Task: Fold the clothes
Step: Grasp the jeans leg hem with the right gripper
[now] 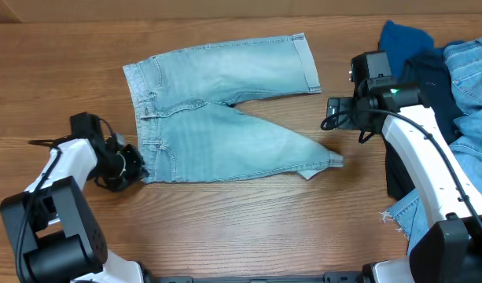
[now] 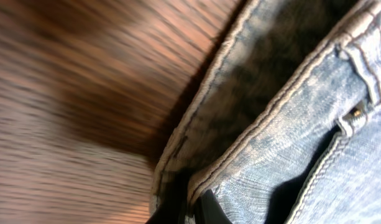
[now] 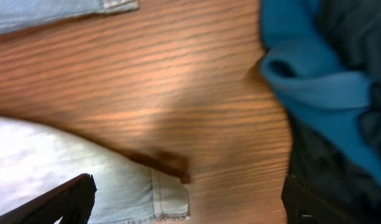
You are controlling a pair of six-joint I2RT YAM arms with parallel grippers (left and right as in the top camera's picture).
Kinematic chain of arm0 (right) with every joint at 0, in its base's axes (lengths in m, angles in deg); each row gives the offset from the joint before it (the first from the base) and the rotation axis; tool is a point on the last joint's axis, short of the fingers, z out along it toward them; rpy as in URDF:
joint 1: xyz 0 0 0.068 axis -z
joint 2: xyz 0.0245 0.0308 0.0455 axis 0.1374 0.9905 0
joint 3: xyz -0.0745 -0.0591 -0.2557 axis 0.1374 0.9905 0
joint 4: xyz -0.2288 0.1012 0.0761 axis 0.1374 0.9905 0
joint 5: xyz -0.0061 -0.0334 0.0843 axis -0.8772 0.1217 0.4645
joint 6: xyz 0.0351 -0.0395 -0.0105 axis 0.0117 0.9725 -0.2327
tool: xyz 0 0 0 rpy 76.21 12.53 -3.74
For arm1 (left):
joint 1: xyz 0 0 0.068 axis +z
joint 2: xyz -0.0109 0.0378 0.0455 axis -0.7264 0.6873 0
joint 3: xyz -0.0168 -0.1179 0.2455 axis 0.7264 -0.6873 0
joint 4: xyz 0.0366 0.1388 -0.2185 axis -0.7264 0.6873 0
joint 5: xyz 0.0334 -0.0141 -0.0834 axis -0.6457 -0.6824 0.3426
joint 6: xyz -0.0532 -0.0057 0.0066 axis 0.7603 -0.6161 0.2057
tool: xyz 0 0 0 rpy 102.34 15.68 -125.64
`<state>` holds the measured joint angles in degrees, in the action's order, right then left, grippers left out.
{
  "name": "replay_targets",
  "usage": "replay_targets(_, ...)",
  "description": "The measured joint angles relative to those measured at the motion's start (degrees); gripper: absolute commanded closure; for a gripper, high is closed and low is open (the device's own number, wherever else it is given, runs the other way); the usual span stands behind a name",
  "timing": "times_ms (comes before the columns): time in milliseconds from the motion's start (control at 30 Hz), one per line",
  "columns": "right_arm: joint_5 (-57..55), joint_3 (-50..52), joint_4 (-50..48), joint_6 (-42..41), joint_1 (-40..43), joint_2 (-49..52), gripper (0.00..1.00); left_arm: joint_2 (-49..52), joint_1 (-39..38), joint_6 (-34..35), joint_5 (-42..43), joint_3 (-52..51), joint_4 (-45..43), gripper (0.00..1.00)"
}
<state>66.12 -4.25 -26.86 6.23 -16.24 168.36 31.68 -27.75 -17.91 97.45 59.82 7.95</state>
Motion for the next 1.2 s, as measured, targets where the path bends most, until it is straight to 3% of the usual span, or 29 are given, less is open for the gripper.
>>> replay_targets(300,12.92,0.96,7.04,-0.24,0.00,1.38,0.00,0.00,1.95,-1.07,-0.46,0.04,0.02,0.96)
replay_targets(567,17.42,10.62,-2.40,-4.09,0.07,9.01,0.01,0.00,1.97,-1.22,-0.68,0.04,0.17,0.95)
replay_targets(600,18.12,11.32,-3.50,-4.44,0.07,9.51,0.05,0.00,1.95,-1.22,-0.68,0.04,0.17,0.96)
replay_targets(633,19.21,12.39,-4.55,-4.68,0.07,10.01,0.24,0.00,1.97,-1.22,-0.68,0.04,0.17,0.96)
replay_targets(667,20.85,13.38,-5.33,-4.96,0.07,10.08,0.69,0.00,1.95,-1.22,-0.68,0.04,0.17,0.96)
replay_targets(700,21.46,13.68,-5.79,-5.29,0.07,10.08,0.93,0.00,1.95,-1.22,-0.68,0.04,0.17,0.96)
replay_targets(733,22.27,13.88,-6.99,-5.38,0.09,10.08,0.96,0.00,1.97,-1.22,-0.68,0.04,0.20,0.96)
replay_targets(867,23.26,12.83,-13.18,-5.55,0.66,10.08,0.94,0.00,1.97,-1.20,-0.66,0.04,0.46,0.96)
replay_targets(933,21.20,4.79,-9.35,-4.44,1.77,10.14,0.92,0.00,1.95,-1.22,-0.42,0.04,0.76,0.95)
replay_targets(1033,20.68,-10.45,-0.50,-0.33,1.44,7.15,0.71,0.00,1.90,-1.20,1.88,0.04,0.83,0.95)
replay_targets(1133,18.60,-12.50,15.19,0.94,1.44,4.26,0.48,0.00,1.92,-1.20,0.92,0.04,0.61,0.95)
replay_targets(1200,16.61,-11.08,21.51,1.44,2.03,4.26,0.40,0.00,1.97,-1.20,-0.13,0.04,0.44,0.95)
